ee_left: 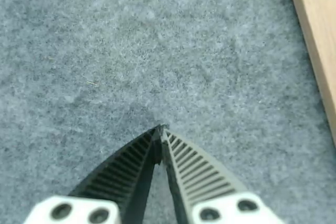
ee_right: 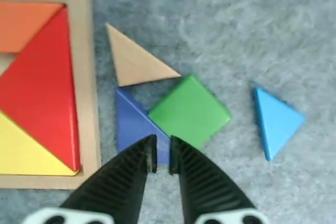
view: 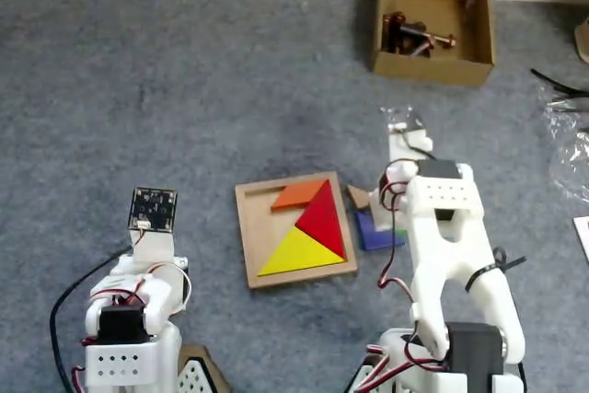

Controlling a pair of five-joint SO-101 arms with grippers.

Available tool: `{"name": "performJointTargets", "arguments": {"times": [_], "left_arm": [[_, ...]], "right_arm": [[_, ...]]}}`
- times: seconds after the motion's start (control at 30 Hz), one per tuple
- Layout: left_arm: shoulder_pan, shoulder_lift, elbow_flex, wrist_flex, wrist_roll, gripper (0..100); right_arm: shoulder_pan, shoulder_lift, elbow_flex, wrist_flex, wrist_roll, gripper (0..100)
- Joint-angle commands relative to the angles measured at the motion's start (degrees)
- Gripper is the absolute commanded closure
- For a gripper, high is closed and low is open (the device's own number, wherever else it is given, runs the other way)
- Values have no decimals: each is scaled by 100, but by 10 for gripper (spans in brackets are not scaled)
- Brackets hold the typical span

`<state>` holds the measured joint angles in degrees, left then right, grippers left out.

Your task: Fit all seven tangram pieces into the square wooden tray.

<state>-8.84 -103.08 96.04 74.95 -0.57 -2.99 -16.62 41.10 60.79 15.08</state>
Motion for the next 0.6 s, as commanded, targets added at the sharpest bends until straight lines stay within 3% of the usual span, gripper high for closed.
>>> {"name": "performJointTargets", "arguments": {"times": [0.0, 0.47, 0.57], "left_arm": [[-57, 13, 119, 26, 26, 994], [-57, 13, 119, 26, 26, 994], [-57, 13, 119, 26, 26, 994]], "right_arm": [[127, -286, -31, -127, -316, 931], [119, -295, -31, -48, -457, 931], [119, -532, -66, 479, -457, 932]]}}
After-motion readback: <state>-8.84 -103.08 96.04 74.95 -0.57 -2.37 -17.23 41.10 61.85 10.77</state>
